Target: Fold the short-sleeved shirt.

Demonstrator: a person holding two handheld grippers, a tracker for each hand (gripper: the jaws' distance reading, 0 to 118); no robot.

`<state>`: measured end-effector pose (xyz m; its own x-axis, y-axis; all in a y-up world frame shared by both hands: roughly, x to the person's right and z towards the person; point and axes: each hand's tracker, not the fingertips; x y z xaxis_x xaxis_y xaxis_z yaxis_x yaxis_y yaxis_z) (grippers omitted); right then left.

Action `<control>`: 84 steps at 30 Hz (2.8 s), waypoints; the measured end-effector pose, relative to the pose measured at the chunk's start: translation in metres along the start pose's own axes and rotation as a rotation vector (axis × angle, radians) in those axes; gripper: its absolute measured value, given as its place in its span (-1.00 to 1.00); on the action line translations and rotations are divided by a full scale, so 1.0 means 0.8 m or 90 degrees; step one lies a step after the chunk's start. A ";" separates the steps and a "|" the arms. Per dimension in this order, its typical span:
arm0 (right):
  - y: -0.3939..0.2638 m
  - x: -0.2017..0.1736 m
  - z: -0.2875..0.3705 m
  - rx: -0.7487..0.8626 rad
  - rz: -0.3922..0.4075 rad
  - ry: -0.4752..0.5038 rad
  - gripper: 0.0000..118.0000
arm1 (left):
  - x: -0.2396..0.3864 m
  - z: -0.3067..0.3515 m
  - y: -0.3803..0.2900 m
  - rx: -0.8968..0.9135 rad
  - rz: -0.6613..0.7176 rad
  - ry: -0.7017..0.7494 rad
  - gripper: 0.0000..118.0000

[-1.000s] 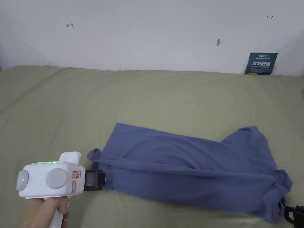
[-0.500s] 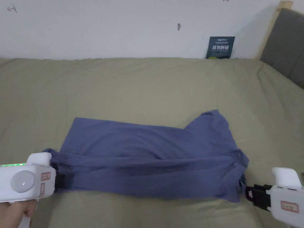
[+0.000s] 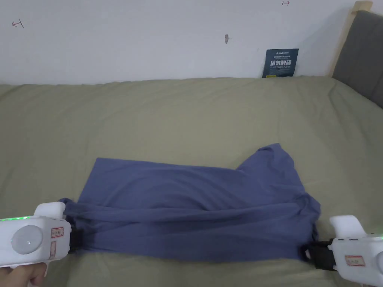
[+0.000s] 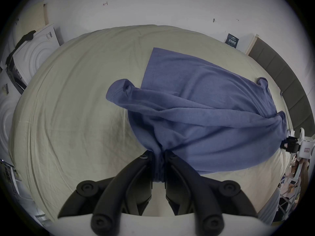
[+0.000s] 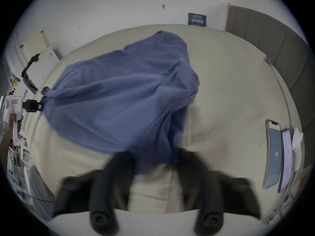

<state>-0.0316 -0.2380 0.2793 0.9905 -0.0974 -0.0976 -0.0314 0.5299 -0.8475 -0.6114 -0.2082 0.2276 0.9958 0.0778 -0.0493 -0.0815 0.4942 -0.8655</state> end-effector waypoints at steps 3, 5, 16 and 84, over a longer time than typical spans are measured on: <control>0.007 -0.012 0.033 0.026 0.002 -0.003 -0.87 | 0.001 0.005 0.000 0.002 -0.003 0.000 -0.83; 0.015 -0.009 0.017 0.010 0.032 0.006 -0.88 | 0.001 0.009 0.000 0.004 -0.001 0.002 -0.83; -0.014 -0.013 0.056 0.021 0.020 0.006 -0.88 | -0.004 0.041 -0.016 0.005 -0.003 0.012 -0.83; 0.107 0.049 -0.022 -0.071 -0.100 -0.056 1.00 | 0.005 -0.035 0.056 -0.031 -0.030 0.031 -0.94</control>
<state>0.0025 -0.2113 0.1937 0.9921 -0.0954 0.0818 0.1145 0.4176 -0.9014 -0.6097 -0.2102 0.1744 0.9994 0.0124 -0.0317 -0.0339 0.4536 -0.8906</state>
